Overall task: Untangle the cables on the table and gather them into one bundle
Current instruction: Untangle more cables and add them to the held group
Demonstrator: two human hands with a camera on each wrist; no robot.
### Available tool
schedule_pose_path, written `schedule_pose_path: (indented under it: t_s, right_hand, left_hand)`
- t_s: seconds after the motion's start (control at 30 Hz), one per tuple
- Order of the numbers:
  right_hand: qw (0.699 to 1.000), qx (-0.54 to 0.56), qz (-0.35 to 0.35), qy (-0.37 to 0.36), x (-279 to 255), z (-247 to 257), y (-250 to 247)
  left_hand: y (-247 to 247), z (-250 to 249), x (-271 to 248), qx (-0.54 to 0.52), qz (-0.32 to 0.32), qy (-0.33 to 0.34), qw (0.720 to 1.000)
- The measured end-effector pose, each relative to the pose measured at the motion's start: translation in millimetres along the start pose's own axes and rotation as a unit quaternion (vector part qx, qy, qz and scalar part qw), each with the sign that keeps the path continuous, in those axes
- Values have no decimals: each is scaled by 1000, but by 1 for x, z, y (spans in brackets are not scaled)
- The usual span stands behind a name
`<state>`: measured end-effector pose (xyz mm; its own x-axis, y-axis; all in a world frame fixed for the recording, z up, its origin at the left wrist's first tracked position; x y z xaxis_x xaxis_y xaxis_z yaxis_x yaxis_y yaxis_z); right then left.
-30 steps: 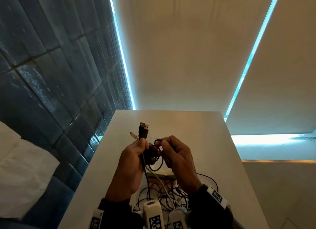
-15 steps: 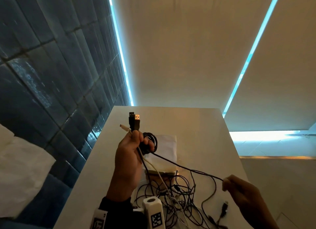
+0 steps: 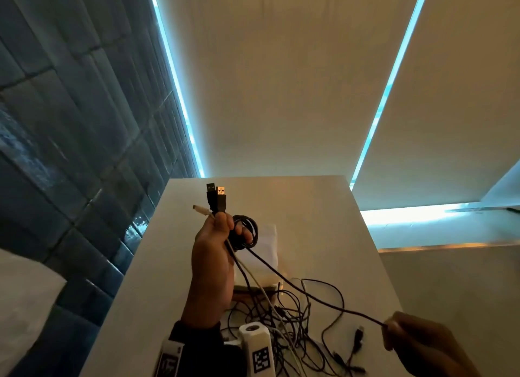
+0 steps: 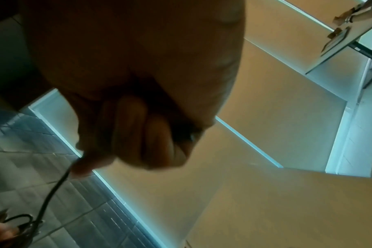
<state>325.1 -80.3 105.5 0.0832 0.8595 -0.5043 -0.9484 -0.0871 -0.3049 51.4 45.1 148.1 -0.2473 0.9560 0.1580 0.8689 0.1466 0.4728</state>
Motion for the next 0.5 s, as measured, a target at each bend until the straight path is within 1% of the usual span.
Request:
schedule_pose_path:
  t_s: [0.07, 0.1, 0.13, 0.17, 0.27, 0.33, 0.37, 0.4, 0.5]
  right_hand:
    - [997, -54, 60, 9, 2, 10, 0]
    - [994, -70, 77, 13, 6, 13, 1]
    - [993, -88, 76, 16, 11, 18, 4]
    - [992, -110, 66, 5, 18, 20, 8]
    - [979, -187, -3, -84, 33, 39, 27]
    - [974, -181, -54, -126, 36, 62, 41]
    - [972, -170, -68, -147, 36, 76, 49]
    - [970, -161, -70, -165, 36, 88, 58]
    - [968, -149, -33, -202, 37, 110, 89]
  left_hand:
    - [2, -3, 0, -16, 5, -5, 1000]
    - [3, -5, -1, -28, 9, -9, 1000]
    - [6, -6, -2, -40, 14, -13, 999]
    - [9, -7, -4, -50, 19, -17, 998]
    - [20, -7, -10, -64, 36, -29, 997]
    - [24, -7, -13, -63, 41, -30, 997]
    - [25, -6, -14, -62, 42, -29, 997]
    - [26, -6, -15, -62, 45, -29, 997]
    - [27, -8, -16, -57, 59, -37, 996]
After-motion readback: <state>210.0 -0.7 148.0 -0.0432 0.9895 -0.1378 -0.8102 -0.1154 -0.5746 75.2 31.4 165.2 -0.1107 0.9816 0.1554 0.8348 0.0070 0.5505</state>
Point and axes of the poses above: each hand's wrist, its own x-axis towards the middle knuckle, its own y-axis out of the palm, z = x × y, the point moved 1 cm from there along x, towards the middle knuckle, and after that the axes turned 14 degrees about y, right-handed, at the moved point
